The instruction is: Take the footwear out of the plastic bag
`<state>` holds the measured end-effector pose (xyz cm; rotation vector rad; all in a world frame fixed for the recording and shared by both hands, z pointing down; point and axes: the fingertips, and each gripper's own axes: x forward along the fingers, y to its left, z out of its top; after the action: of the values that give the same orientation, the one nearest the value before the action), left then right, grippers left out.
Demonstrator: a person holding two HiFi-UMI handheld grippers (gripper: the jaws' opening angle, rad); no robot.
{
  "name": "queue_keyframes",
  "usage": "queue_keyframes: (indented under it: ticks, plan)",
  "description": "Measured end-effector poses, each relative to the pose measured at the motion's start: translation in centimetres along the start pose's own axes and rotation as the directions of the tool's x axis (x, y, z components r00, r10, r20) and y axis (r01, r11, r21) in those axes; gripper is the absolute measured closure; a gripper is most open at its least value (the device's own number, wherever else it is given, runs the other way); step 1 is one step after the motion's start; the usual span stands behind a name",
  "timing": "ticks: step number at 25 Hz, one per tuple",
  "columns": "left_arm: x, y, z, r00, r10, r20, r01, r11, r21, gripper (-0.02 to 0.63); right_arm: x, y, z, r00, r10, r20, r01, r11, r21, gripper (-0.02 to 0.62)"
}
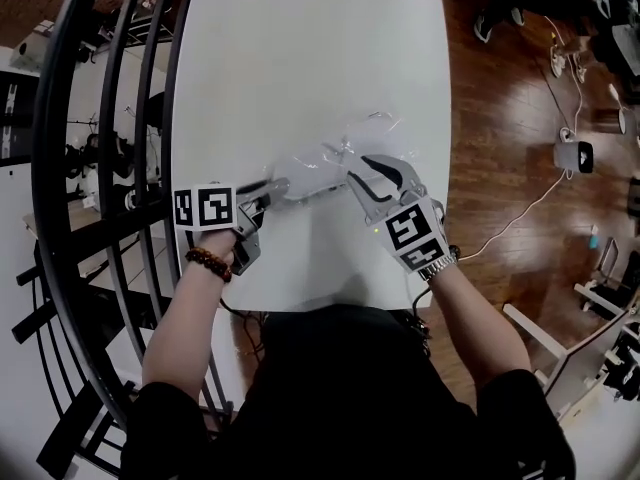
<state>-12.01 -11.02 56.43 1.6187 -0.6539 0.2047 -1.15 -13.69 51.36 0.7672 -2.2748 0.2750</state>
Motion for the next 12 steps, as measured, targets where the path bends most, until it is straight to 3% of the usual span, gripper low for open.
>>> queue_keyframes:
  ticks: [5,12]
  plan:
    - [-0.4,-0.1,0.4,1.0,-0.022,0.016,0.022,1.0,-0.006,0.506,1.7,-3.4,-3.7,0.99,-0.032,-0.137,0.044,0.995,0.084,0.485]
    - [-1.1,-0.9,1.1,0.997,-0.041,0.061,0.043,0.999,-0.025,0.512,1.1,-6.5,-4.9,0.98,-0.116,-0.164,0.136,0.984,0.113,0.485]
